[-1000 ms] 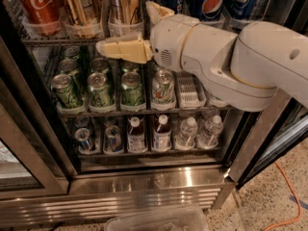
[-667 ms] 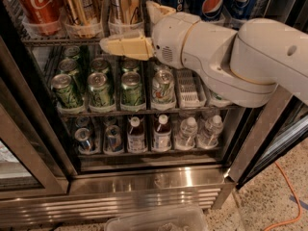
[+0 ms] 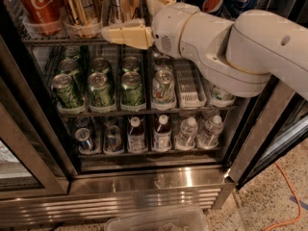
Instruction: Pick orange can from top shelf of fridge
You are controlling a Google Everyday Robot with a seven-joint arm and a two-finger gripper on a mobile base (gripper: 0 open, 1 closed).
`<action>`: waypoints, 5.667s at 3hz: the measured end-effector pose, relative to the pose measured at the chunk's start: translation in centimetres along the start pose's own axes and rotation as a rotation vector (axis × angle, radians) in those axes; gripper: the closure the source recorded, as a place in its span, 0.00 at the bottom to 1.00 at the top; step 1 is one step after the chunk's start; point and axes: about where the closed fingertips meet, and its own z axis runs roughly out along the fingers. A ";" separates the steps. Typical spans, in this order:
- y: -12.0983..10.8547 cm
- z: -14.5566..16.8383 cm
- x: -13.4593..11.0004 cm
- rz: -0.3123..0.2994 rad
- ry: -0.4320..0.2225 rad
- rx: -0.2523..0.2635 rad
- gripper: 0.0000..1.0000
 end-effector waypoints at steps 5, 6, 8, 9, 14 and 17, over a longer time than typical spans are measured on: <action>-1.2 2.8 -0.5 0.022 -0.032 0.053 0.19; -1.2 3.2 -0.5 0.028 -0.034 0.059 0.38; -0.8 3.4 0.0 0.040 -0.029 0.058 0.85; -0.2 3.4 0.1 0.042 -0.024 0.047 1.00; 0.2 3.7 -2.5 -0.028 -0.071 0.035 1.00; -0.7 2.6 -4.2 -0.070 -0.103 0.068 1.00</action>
Offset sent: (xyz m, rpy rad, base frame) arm 0.0198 0.0072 -0.0027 0.0299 0.0065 -0.0207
